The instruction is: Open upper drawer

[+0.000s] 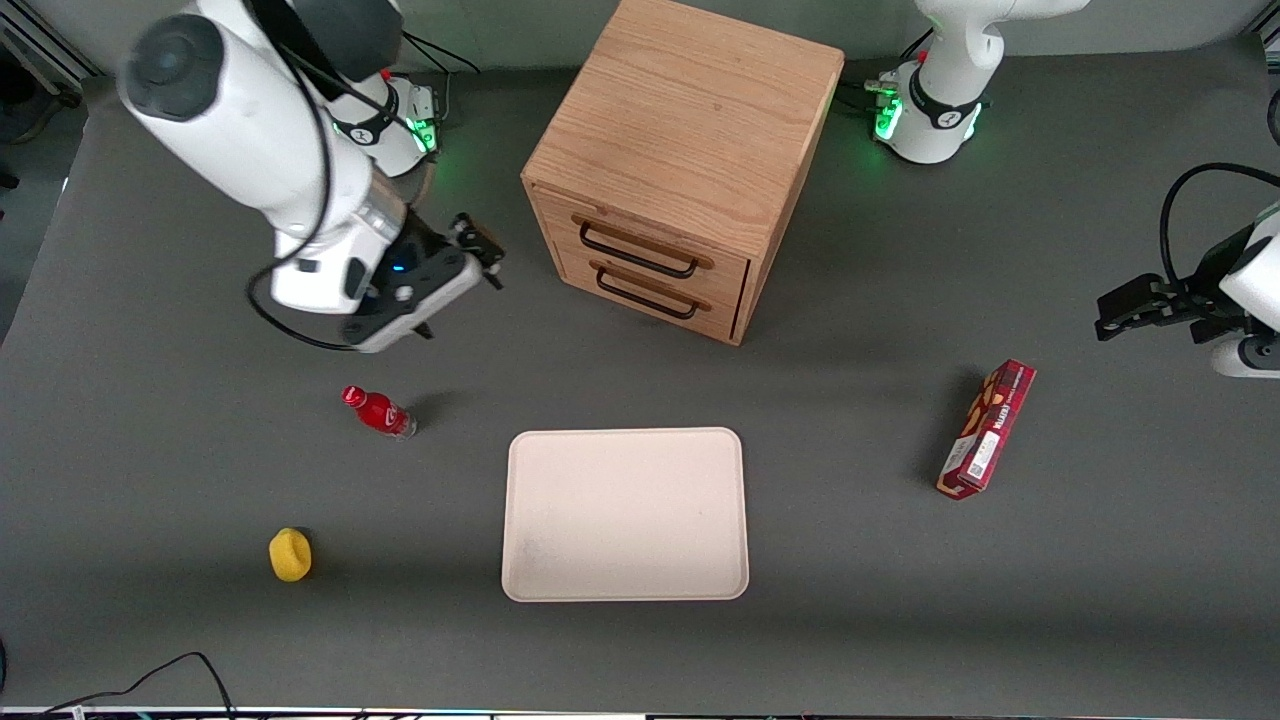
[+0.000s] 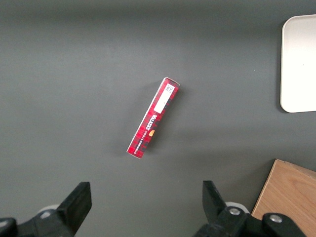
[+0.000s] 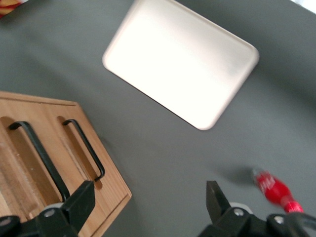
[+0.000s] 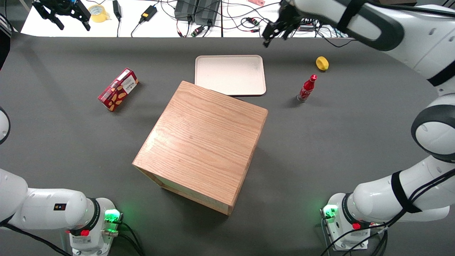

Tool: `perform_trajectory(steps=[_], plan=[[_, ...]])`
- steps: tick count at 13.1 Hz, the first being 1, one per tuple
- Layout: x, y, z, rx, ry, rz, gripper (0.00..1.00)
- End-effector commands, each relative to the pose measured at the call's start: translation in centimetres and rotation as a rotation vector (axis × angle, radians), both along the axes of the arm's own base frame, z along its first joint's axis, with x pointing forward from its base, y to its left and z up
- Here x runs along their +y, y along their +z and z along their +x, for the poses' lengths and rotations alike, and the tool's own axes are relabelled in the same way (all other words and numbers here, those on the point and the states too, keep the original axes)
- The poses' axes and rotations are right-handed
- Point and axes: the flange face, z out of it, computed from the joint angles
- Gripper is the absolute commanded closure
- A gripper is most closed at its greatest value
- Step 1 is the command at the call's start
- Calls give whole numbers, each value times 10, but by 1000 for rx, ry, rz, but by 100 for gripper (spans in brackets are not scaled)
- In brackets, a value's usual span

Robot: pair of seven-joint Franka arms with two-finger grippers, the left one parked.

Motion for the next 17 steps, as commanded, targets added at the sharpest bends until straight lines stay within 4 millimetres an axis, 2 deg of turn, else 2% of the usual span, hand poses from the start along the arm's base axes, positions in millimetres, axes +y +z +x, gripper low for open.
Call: perform_trajectory(steps=[1,5,6,10,12,17], plan=[[13,-25,19,-12,217,74,0],[75,-67,-7,110,314,176,0],[92,-87,-20,139,334,189,0],[118,-123,-52,172,406,164,0],[127,-132,-63,170,433,138,0],[131,-155,-61,136,446,120,0]])
